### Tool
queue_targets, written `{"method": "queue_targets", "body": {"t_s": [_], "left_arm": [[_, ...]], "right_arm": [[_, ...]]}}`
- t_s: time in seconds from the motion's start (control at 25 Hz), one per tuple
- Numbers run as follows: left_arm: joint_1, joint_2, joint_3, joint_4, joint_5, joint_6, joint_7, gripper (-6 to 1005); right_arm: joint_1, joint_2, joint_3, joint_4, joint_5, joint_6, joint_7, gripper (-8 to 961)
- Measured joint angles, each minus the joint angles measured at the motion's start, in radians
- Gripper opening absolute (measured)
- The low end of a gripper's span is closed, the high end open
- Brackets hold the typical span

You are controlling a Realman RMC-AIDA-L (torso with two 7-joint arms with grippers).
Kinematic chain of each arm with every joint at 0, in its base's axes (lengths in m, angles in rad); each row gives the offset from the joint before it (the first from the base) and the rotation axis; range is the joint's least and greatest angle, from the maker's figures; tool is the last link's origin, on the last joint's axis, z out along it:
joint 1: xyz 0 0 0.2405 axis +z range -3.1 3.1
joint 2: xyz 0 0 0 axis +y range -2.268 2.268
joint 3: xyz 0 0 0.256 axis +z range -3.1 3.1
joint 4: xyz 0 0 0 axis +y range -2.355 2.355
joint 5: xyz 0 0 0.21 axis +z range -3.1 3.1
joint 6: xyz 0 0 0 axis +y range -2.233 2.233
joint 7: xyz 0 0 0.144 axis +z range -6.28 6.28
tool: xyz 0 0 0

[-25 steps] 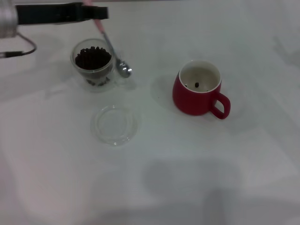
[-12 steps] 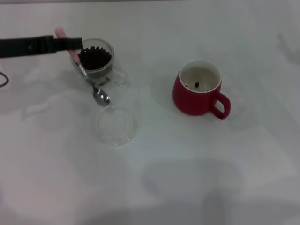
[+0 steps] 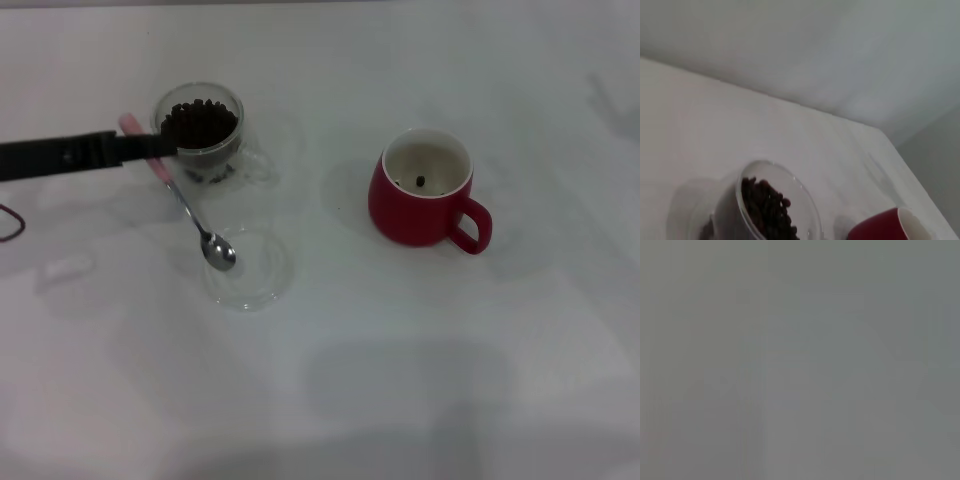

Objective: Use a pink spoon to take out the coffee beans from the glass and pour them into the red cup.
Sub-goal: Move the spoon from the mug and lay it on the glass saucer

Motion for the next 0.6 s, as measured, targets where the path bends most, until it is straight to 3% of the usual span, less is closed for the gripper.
{"method": "queue_targets", "body": {"t_s": [0.6], "left_arm": [[-0.002, -0.042, 0.0, -0.086, 0.001, -0.084, 0.052, 128]], "right_arm": [[-0.007, 0.0, -0.001, 0.042, -0.004, -0.016, 0.004, 874]]}}
